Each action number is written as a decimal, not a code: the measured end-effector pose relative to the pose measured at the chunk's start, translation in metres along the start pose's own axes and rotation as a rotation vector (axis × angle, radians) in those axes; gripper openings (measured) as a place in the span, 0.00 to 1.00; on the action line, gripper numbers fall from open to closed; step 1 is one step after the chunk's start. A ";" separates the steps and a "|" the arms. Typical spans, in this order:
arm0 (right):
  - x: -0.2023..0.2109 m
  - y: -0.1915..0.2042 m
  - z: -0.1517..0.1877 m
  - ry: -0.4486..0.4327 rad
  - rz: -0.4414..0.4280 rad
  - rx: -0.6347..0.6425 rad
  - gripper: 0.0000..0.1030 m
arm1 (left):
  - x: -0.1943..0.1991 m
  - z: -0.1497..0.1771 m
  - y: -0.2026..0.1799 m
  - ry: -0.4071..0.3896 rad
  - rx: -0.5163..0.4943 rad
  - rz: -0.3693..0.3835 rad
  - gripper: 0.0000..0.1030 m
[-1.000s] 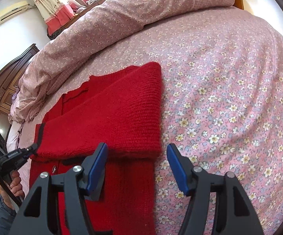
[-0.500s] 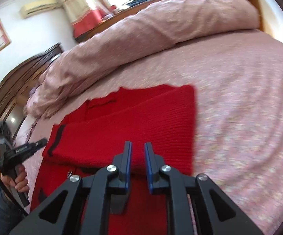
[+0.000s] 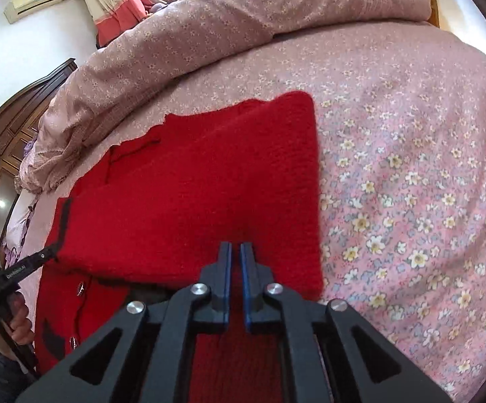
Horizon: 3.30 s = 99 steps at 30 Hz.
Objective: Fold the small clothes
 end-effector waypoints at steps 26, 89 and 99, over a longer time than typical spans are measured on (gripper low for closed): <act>0.170 0.004 0.163 -0.209 -0.394 -0.156 0.67 | 0.133 0.139 0.109 0.050 -0.021 0.031 0.33; 0.157 0.056 0.089 -0.238 -0.639 -0.216 0.07 | 0.161 0.063 0.118 -0.060 0.380 0.557 0.03; 0.123 0.075 -0.049 -0.289 -0.600 -0.125 0.07 | 0.108 -0.066 0.098 -0.145 0.397 0.569 0.03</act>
Point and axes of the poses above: each gripper's, at about its wrist camera, not at the fingertips, and x roughly against the way its jaws point, y to its left, z to its underside, the point moved 5 cm from there along -x, roughly the way its jaws point, and after that the axes turned 12 degrees about -z, right-handed, at the moved point
